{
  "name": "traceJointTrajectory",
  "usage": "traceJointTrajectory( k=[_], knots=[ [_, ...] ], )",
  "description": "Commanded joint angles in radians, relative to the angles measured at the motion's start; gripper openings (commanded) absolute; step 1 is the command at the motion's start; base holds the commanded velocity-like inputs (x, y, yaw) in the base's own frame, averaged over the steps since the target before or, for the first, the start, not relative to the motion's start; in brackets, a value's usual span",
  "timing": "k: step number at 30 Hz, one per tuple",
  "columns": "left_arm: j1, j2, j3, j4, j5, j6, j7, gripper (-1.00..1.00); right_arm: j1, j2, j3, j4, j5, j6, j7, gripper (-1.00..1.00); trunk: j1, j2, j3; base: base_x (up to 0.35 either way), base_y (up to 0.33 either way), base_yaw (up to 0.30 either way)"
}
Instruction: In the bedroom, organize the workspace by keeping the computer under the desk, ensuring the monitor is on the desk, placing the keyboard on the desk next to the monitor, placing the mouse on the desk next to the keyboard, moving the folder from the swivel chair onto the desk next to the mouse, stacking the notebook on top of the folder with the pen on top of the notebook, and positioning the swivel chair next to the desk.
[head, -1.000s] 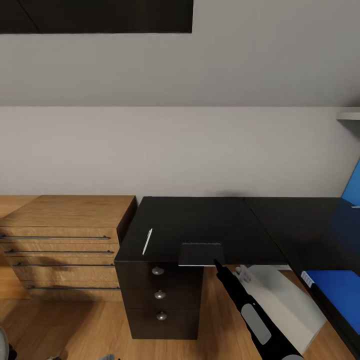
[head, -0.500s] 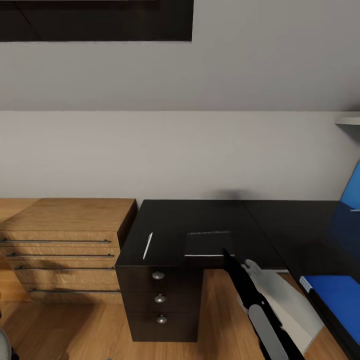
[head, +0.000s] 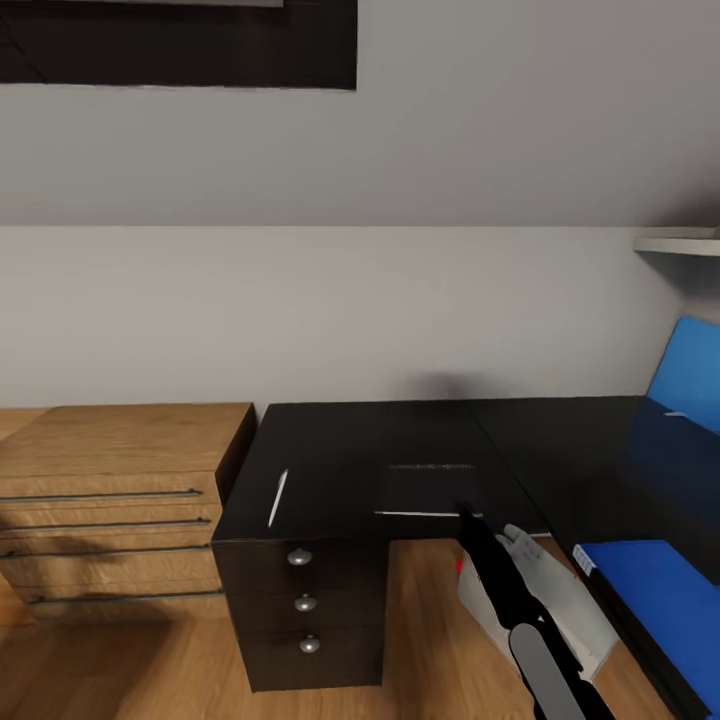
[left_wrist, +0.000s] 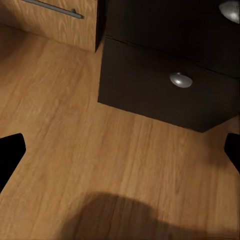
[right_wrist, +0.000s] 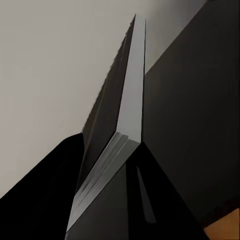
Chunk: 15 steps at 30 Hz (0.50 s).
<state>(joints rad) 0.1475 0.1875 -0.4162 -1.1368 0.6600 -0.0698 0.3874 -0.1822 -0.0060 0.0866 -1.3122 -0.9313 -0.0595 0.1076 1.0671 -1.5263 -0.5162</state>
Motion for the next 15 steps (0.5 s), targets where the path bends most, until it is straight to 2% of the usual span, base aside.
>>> traceJointTrajectory(
  k=[1, 8, 15],
  knots=[
    [0.000, 0.001, -0.005, 0.004, 0.010, -0.007, 0.006, 1.00, -0.001, -0.001, 0.002, 0.001, -0.011, -0.006, 0.003, -1.00, 0.000, 0.000, -0.001, -0.138, 0.000, -0.289],
    [0.000, -0.002, -0.006, 0.009, 0.010, -0.007, 0.005, 1.00, 0.000, -0.002, 0.002, 0.002, -0.011, -0.008, 0.002, -1.00, 0.000, 0.000, -0.001, -0.220, 0.000, -0.292],
    [0.000, -0.008, -0.005, 0.012, 0.010, -0.007, 0.006, 1.00, 0.000, 0.000, 0.002, 0.005, -0.011, -0.010, -0.004, -1.00, 0.000, 0.000, -0.001, -0.029, 0.000, -0.295]
  ],
)
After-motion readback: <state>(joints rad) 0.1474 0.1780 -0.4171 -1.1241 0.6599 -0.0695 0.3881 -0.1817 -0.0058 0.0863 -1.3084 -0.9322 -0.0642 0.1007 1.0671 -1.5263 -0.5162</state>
